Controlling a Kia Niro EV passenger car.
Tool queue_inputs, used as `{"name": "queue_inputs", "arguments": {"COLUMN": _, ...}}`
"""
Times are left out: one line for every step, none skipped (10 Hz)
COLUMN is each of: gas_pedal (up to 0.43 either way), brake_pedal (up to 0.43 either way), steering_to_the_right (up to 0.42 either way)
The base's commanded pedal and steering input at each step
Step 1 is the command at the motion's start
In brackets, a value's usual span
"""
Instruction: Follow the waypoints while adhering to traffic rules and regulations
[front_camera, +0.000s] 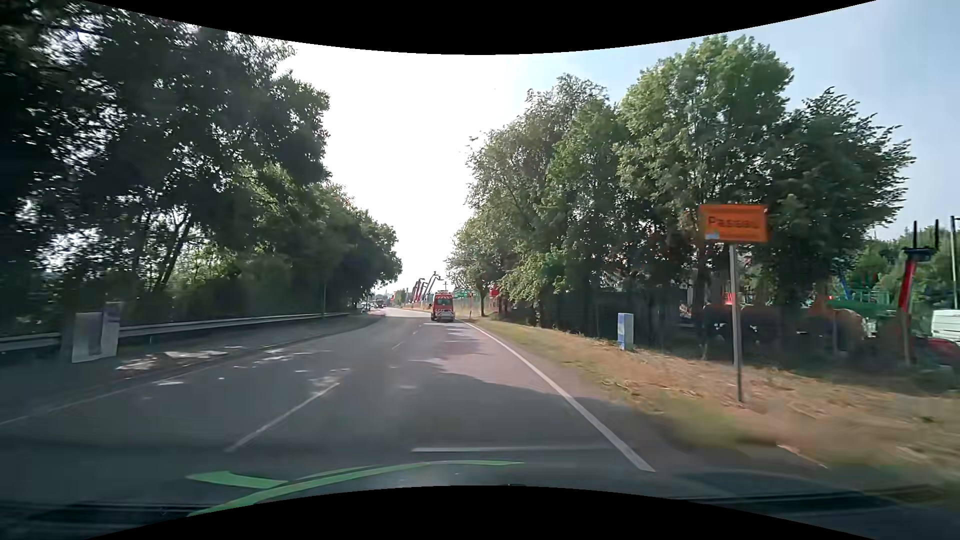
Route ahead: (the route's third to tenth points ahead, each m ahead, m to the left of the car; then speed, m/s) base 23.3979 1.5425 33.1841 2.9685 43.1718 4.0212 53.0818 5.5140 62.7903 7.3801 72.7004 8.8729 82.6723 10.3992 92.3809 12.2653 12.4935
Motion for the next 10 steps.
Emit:
{"name": "queue_inputs", "arguments": {"gas_pedal": 0.000, "brake_pedal": 0.000, "steering_to_the_right": -0.010}}
{"name": "queue_inputs", "arguments": {"gas_pedal": 0.039, "brake_pedal": 0.000, "steering_to_the_right": -0.010}}
{"name": "queue_inputs", "arguments": {"gas_pedal": 0.079, "brake_pedal": 0.000, "steering_to_the_right": -0.010}}
{"name": "queue_inputs", "arguments": {"gas_pedal": 0.087, "brake_pedal": 0.000, "steering_to_the_right": -0.011}}
{"name": "queue_inputs", "arguments": {"gas_pedal": 0.087, "brake_pedal": 0.000, "steering_to_the_right": -0.011}}
{"name": "queue_inputs", "arguments": {"gas_pedal": 0.087, "brake_pedal": 0.000, "steering_to_the_right": -0.011}}
{"name": "queue_inputs", "arguments": {"gas_pedal": 0.087, "brake_pedal": 0.000, "steering_to_the_right": -0.011}}
{"name": "queue_inputs", "arguments": {"gas_pedal": 0.087, "brake_pedal": 0.000, "steering_to_the_right": -0.011}}
{"name": "queue_inputs", "arguments": {"gas_pedal": 0.087, "brake_pedal": 0.000, "steering_to_the_right": -0.013}}
{"name": "queue_inputs", "arguments": {"gas_pedal": 0.087, "brake_pedal": 0.000, "steering_to_the_right": -0.014}}
